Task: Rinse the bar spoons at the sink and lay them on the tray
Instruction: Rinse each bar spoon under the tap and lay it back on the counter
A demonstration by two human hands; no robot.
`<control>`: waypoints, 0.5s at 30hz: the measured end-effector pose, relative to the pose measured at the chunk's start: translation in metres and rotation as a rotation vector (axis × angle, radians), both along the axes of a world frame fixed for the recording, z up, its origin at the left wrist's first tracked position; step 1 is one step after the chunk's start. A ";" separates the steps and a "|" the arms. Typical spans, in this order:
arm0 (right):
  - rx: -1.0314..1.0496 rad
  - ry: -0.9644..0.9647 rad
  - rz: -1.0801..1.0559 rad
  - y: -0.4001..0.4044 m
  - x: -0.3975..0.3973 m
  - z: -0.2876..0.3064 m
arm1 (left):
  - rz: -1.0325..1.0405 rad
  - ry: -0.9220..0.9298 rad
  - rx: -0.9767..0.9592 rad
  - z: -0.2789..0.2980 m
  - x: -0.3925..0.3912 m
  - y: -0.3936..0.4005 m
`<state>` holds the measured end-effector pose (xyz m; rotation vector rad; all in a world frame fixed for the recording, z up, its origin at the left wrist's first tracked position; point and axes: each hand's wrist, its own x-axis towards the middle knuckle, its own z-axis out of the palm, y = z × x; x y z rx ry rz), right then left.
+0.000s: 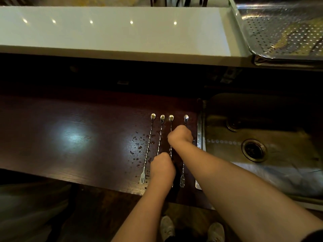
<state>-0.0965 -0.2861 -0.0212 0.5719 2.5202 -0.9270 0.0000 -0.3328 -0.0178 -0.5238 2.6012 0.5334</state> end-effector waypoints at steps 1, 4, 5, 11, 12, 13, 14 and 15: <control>-0.008 0.000 -0.008 0.000 0.000 0.000 | -0.002 0.000 0.001 0.001 0.000 0.000; -0.029 0.011 -0.016 0.001 0.001 0.000 | -0.009 0.012 -0.001 0.003 0.001 0.000; -0.033 0.017 -0.016 0.002 0.001 0.000 | -0.010 0.023 -0.003 0.004 0.001 0.001; -0.093 0.067 -0.059 0.015 -0.003 0.010 | -0.042 0.105 -0.026 0.020 -0.003 0.009; -0.113 0.075 -0.079 0.019 -0.004 0.013 | -0.041 0.118 -0.028 0.023 -0.004 0.011; -0.140 0.085 -0.100 0.024 -0.004 0.015 | -0.039 0.129 -0.030 0.027 -0.005 0.013; -0.177 0.098 -0.122 0.028 -0.005 0.018 | -0.037 0.137 -0.032 0.031 -0.007 0.014; -0.220 0.113 -0.146 0.033 -0.005 0.020 | -0.037 0.144 -0.034 0.034 -0.008 0.016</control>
